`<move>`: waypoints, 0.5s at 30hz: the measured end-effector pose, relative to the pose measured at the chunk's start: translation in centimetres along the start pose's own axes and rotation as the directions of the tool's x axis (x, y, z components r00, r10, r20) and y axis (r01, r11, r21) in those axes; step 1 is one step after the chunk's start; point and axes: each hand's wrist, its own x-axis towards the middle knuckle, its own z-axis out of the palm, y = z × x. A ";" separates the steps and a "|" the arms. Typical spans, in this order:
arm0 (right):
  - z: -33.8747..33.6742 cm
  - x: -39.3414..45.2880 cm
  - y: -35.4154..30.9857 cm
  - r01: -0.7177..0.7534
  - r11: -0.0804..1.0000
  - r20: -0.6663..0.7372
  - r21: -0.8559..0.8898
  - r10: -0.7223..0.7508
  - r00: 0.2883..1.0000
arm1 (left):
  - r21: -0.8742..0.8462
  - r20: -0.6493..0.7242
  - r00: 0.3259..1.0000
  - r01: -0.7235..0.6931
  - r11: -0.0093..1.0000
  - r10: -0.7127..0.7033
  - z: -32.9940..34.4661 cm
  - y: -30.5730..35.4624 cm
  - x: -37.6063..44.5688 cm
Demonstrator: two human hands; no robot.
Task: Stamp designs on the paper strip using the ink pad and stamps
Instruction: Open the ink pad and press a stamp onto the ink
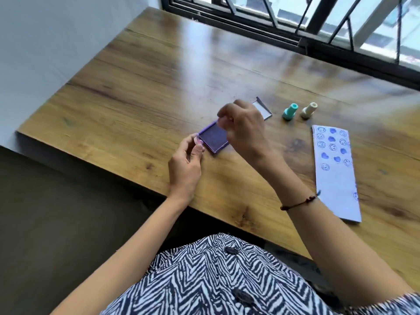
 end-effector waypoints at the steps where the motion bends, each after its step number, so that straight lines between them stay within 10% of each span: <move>1: 0.6 0.1 -0.1 0.061 0.995 0.028 -0.080 -0.059 0.998 | 0.012 -0.011 1.000 -0.008 1.000 0.008 0.0 0.0 -0.1; 4: 2.5 -0.6 0.1 0.137 0.962 0.244 -0.237 -0.078 0.967 | 0.045 -0.012 1.000 -0.009 0.999 0.009 0.0 0.0 -0.3; 15: 1.8 1.3 -0.6 0.071 0.988 0.366 -0.134 -0.017 0.930 | 0.090 0.000 1.000 0.020 0.996 -0.020 -0.1 0.5 -0.4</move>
